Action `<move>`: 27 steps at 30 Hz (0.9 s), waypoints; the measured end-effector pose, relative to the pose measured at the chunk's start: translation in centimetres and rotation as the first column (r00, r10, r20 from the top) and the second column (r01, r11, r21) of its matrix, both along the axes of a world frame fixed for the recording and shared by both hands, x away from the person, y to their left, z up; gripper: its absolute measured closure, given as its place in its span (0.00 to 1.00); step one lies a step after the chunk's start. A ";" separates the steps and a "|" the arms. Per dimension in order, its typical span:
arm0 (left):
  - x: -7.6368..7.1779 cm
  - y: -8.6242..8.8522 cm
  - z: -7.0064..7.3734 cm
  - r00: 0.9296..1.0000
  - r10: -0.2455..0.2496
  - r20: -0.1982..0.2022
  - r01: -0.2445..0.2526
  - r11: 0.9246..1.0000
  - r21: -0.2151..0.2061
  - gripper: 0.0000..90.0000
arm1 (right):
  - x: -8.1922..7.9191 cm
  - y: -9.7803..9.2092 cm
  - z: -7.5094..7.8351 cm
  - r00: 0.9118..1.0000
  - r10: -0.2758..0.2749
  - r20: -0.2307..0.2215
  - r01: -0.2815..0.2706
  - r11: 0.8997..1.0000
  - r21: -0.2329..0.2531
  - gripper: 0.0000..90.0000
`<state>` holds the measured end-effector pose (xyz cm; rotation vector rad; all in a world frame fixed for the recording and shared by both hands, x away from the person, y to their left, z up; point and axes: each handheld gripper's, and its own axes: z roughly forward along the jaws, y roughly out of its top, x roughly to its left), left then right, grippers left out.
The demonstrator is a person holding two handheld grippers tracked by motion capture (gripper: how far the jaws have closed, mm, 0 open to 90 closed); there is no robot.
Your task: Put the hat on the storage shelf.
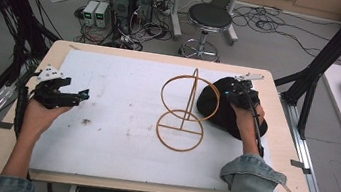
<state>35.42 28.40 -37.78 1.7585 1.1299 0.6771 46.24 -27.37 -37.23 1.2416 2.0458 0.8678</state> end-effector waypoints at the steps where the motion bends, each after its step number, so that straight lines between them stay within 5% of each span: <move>1: 0.0 0.0 0.0 1.000 0.001 0.003 -0.001 1.000 -0.002 0.21 | 0.0 0.0 0.1 1.000 -0.001 0.008 0.001 1.000 0.001 0.87; 6: 0.0 0.1 0.2 1.000 0.005 0.003 -0.005 1.000 -0.002 0.21 | -0.4 -0.2 0.7 0.999 -0.017 0.029 0.016 1.000 0.016 0.89; 12: -0.1 0.1 0.3 1.000 0.005 0.007 -0.005 1.000 -0.009 0.21 | -1.1 -1.3 1.9 0.996 -0.057 0.067 0.050 0.994 0.093 0.90; 27: -0.2 0.3 0.4 1.000 0.009 0.012 -0.009 1.000 -0.016 0.21 | -2.7 -2.2 8.2 0.973 -0.074 0.220 0.039 0.987 0.158 0.90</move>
